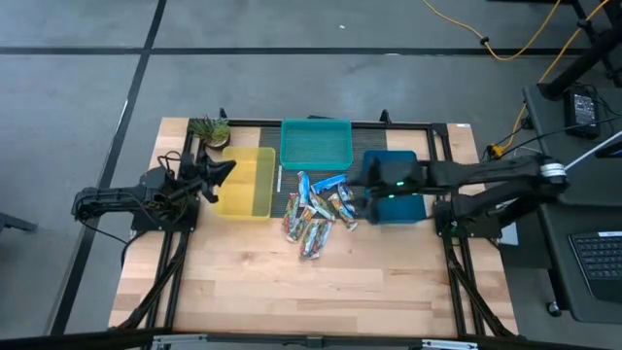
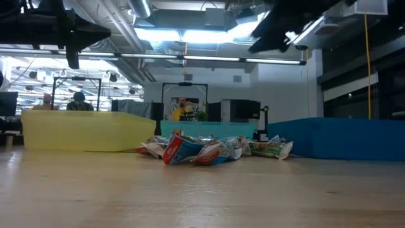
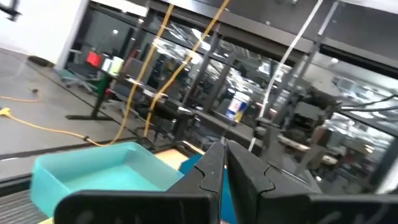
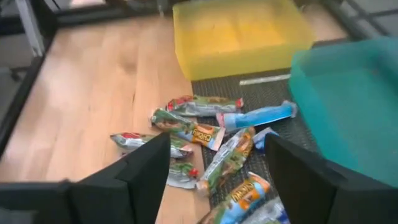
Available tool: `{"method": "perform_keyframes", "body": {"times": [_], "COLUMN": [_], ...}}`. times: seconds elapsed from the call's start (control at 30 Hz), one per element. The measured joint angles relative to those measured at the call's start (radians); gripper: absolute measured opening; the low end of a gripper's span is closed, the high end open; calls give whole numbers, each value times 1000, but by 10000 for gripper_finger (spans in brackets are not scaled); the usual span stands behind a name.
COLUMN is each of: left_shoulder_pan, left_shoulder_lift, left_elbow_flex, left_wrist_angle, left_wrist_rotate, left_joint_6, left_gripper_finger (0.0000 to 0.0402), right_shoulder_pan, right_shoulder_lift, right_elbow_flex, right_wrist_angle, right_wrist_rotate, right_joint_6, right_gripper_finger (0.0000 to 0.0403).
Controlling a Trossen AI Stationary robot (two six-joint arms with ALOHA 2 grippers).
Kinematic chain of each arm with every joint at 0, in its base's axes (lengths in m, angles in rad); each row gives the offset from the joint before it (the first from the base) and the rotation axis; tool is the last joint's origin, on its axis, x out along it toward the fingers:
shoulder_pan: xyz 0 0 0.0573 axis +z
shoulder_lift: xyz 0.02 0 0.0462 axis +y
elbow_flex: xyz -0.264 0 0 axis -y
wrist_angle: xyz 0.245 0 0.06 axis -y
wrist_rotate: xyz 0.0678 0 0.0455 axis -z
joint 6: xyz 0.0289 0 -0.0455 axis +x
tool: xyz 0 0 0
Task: Pick and place Granola Bars by type
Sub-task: Put the right yellow granola bar into the blue bin
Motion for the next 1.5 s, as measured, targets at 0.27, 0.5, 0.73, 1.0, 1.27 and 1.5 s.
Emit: {"method": "perform_keyframes", "body": {"times": [0.27,0.5,0.73,1.0,1.27,1.5], "left_shoulder_pan": [0,0,0,0,0,0], "left_shoulder_lift": [0,0,0,0,0,0], "left_elbow_flex": [0,0,0,0,1,1], "left_wrist_angle": [-74,-117,-117,-114,-109,-108], "left_wrist_rotate": [95,171,210,209,197,187], "left_joint_6": [4,42,34,-9,-21,-21], "left_gripper_finger": [14,14,14,14,14,13], "right_shoulder_pan": [0,-6,-55,-81,-90,-90], "right_shoulder_lift": [279,459,589,646,692,699], "right_elbow_flex": [93,185,294,314,314,320], "right_wrist_angle": [-18,-176,-386,-399,-405,-419], "right_wrist_rotate": [9,38,43,20,17,18], "right_joint_6": [283,419,453,407,386,385], "right_gripper_finger": [262,282,310,292,268,213]}}
